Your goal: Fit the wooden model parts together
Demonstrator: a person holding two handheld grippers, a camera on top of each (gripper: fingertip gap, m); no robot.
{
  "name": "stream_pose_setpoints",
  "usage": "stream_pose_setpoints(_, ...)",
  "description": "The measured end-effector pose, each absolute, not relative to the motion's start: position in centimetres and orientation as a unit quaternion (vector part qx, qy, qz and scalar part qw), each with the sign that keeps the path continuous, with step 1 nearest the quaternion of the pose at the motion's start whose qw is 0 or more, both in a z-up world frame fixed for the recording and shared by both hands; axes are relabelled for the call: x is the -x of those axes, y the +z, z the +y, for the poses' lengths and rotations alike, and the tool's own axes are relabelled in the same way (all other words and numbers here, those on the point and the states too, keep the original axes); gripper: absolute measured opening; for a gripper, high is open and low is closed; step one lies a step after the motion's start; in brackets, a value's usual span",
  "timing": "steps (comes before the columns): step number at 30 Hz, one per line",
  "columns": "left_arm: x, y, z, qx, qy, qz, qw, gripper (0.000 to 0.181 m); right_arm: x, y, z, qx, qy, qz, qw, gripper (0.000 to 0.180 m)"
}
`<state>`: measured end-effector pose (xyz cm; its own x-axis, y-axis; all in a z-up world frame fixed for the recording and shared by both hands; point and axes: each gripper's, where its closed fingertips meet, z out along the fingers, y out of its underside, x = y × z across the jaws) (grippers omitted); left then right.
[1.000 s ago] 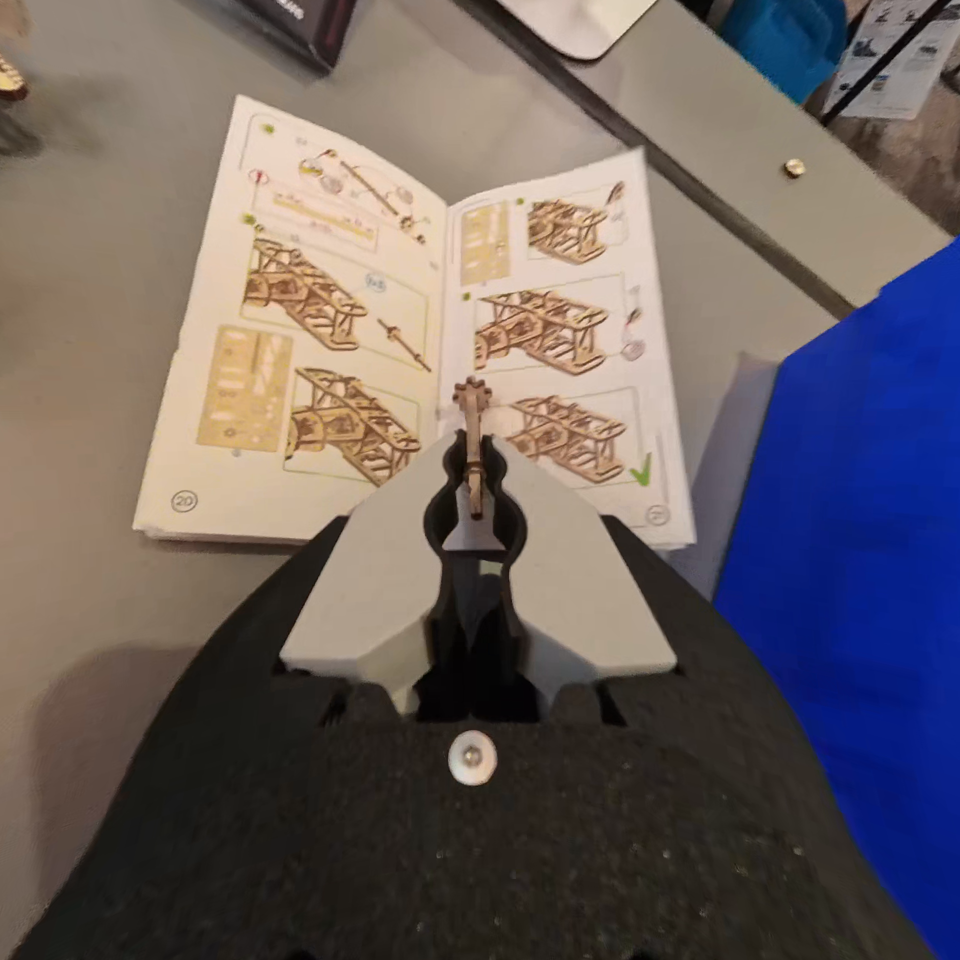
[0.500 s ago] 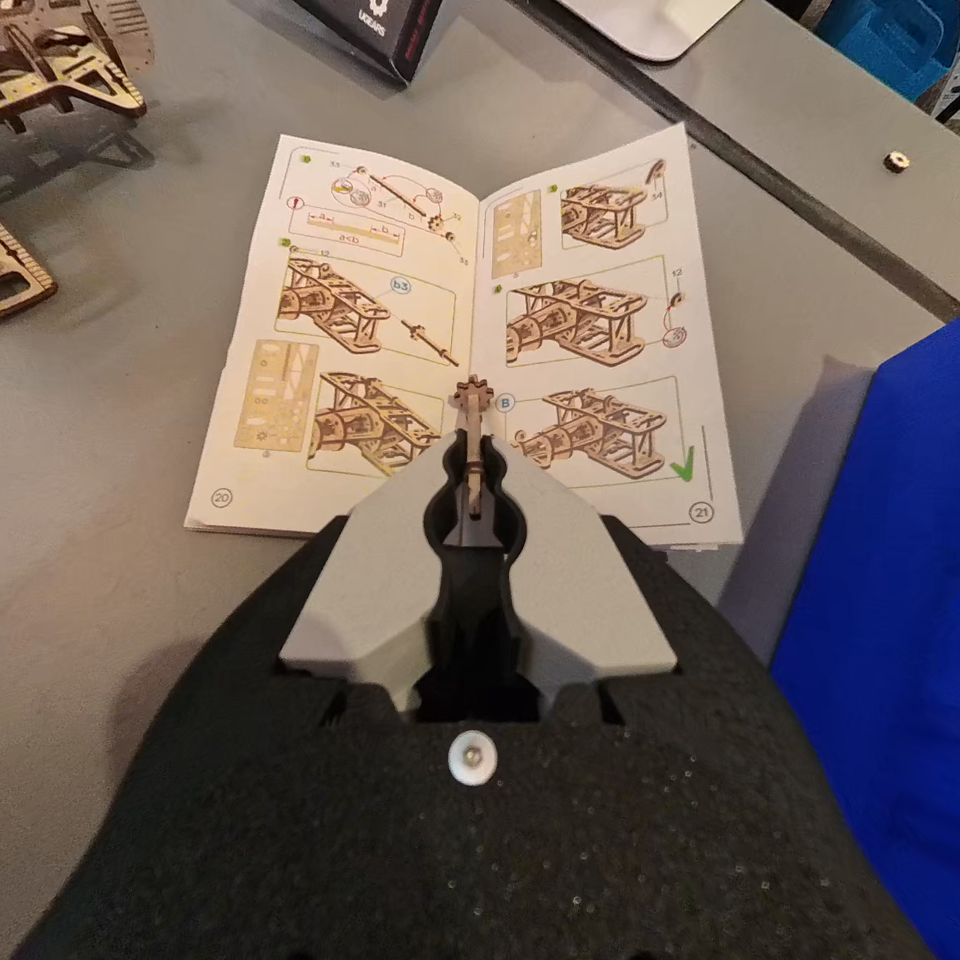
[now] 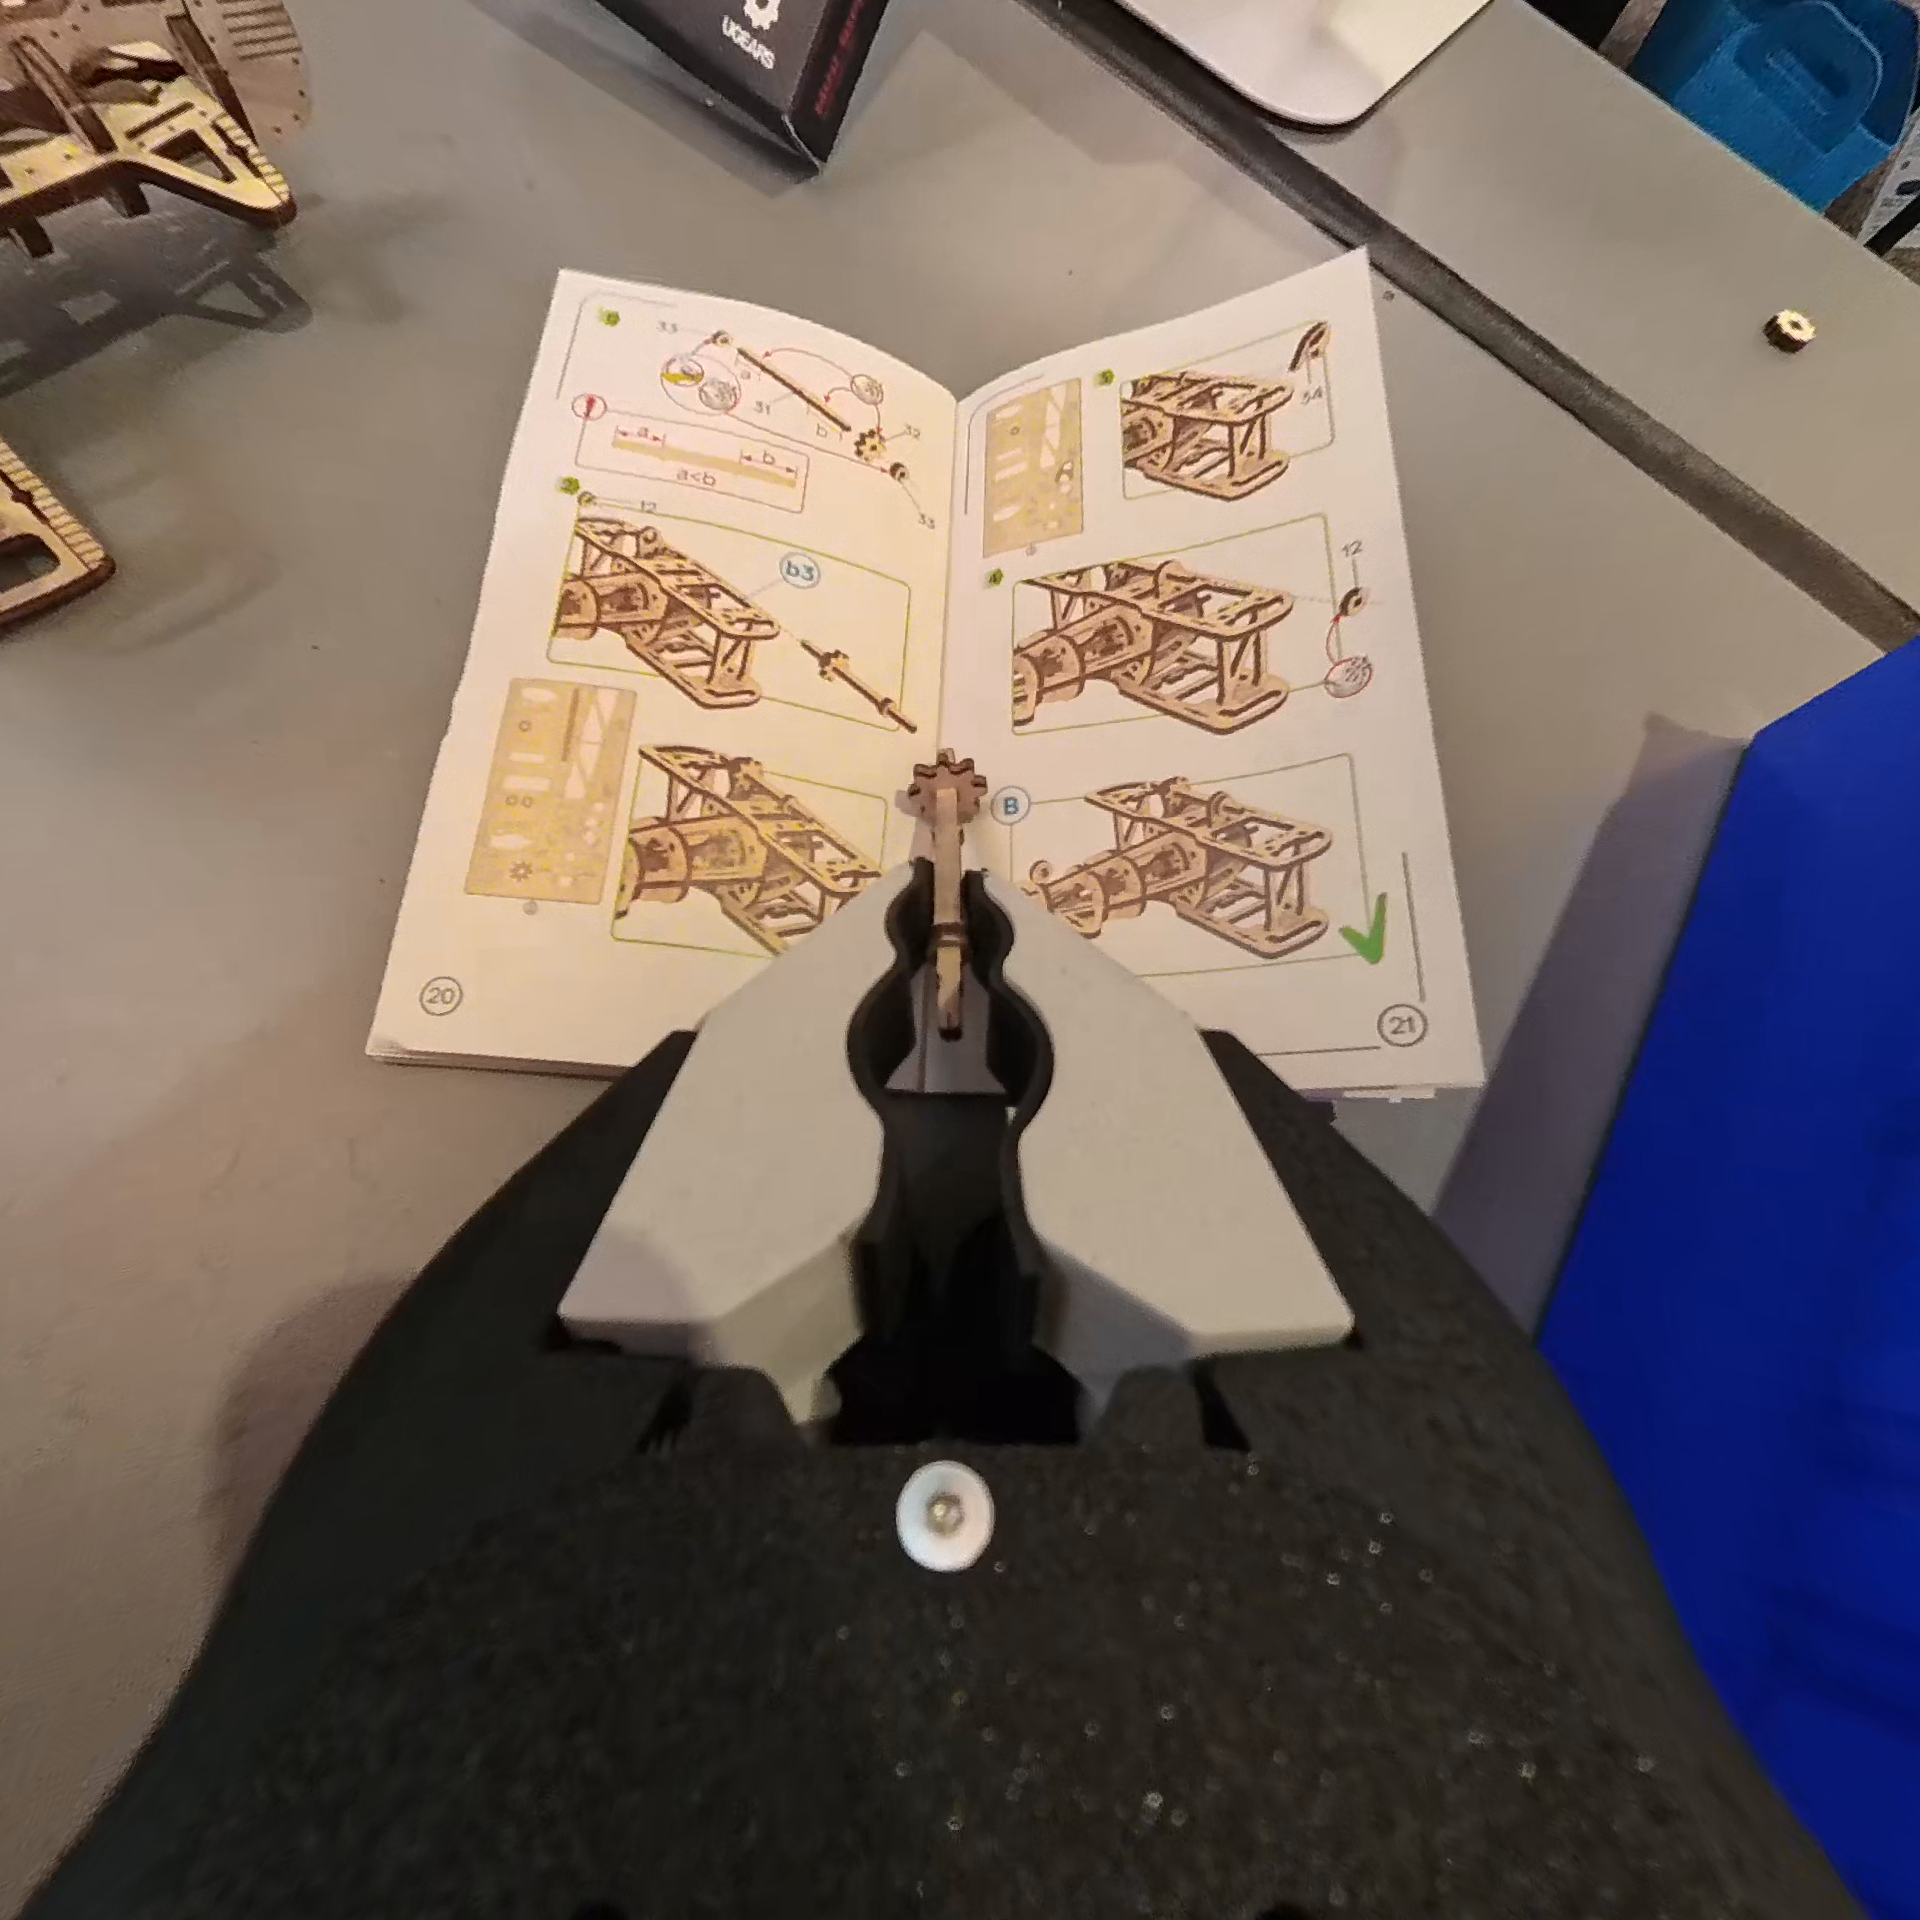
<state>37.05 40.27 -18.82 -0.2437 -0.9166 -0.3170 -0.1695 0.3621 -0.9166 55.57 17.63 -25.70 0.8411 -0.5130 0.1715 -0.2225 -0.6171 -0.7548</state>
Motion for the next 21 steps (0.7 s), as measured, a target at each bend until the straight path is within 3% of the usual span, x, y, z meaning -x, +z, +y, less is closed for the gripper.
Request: stream_pose_setpoints(21,-37.4,-19.7,40.3,0.407,-0.375,0.695,0.459,0.000,-53.6,-25.7,18.9,0.890,-0.247,0.152,0.353,0.005)
